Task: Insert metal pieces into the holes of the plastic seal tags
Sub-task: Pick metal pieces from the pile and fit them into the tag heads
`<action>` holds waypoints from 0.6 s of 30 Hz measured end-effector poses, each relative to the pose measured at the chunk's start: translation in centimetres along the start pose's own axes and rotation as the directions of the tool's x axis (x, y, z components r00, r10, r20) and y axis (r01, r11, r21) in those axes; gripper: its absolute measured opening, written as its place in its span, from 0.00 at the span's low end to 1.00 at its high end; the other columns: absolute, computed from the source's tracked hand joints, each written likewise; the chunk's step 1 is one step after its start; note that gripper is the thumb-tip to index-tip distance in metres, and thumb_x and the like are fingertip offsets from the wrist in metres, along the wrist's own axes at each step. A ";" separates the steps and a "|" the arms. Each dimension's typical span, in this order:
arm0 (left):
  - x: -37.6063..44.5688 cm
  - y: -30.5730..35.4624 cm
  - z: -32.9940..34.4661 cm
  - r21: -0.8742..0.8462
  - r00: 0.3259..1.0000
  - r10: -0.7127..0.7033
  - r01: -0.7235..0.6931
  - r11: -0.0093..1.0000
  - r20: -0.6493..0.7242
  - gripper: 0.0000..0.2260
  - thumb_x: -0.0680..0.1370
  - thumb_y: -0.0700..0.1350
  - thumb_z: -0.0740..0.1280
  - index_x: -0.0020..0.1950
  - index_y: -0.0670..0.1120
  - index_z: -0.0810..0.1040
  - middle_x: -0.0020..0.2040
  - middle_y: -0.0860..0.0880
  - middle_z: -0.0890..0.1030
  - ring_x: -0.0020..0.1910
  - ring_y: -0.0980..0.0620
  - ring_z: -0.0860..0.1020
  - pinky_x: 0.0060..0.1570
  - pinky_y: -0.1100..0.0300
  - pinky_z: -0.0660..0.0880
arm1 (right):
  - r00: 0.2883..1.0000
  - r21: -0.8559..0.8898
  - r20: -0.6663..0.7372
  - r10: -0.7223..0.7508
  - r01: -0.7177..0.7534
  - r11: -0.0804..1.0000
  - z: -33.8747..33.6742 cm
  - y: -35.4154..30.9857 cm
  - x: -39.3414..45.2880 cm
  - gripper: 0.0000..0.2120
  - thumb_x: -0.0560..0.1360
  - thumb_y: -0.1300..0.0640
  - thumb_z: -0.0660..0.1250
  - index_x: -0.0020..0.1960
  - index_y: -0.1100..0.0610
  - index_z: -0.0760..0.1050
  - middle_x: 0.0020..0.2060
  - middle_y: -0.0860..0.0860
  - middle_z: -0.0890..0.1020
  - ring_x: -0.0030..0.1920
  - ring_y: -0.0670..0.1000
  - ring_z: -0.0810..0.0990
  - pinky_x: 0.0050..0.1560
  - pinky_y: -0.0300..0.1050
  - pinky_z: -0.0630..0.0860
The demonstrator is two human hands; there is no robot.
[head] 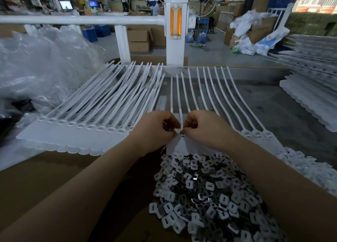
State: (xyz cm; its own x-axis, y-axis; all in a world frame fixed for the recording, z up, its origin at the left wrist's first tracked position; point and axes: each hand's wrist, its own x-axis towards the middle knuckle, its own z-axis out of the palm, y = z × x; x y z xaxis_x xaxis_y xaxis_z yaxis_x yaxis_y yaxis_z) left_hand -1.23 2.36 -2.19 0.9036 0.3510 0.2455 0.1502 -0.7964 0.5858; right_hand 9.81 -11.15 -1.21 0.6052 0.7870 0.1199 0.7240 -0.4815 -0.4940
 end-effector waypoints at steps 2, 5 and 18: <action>0.0 0.0 0.0 0.014 1.000 0.007 -0.007 1.000 -0.010 0.12 0.73 0.42 0.73 0.43 0.59 0.78 0.42 0.60 0.80 0.43 0.64 0.78 0.38 0.78 0.70 | 1.000 0.009 -0.002 -0.005 0.005 1.000 -0.1 0.0 0.0 0.03 0.74 0.53 0.70 0.48 0.50 0.79 0.40 0.43 0.79 0.43 0.44 0.79 0.44 0.42 0.78; 0.0 0.0 0.0 0.014 1.000 0.009 -0.009 1.000 -0.016 0.11 0.73 0.42 0.73 0.43 0.59 0.78 0.41 0.60 0.80 0.43 0.64 0.78 0.38 0.79 0.70 | 1.000 0.020 -0.008 -0.012 0.012 1.000 -0.1 0.0 -0.1 0.02 0.74 0.53 0.70 0.47 0.49 0.80 0.39 0.43 0.78 0.42 0.43 0.78 0.42 0.41 0.77; -0.3 0.0 -0.1 0.094 0.994 0.110 -0.111 0.989 0.017 0.10 0.74 0.40 0.69 0.46 0.56 0.83 0.45 0.56 0.79 0.44 0.59 0.77 0.44 0.68 0.73 | 0.997 0.108 0.049 0.057 -0.062 0.992 -0.8 0.3 0.1 0.08 0.74 0.56 0.68 0.41 0.44 0.81 0.38 0.42 0.82 0.39 0.45 0.82 0.41 0.43 0.81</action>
State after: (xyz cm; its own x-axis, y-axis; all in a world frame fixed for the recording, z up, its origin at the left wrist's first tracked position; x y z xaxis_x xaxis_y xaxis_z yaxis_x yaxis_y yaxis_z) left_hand -1.55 2.30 -2.21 0.9214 0.2528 0.2952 0.0858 -0.8731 0.4800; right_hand 10.37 -11.52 -0.61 0.6284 0.7763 0.0498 0.6452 -0.4844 -0.5908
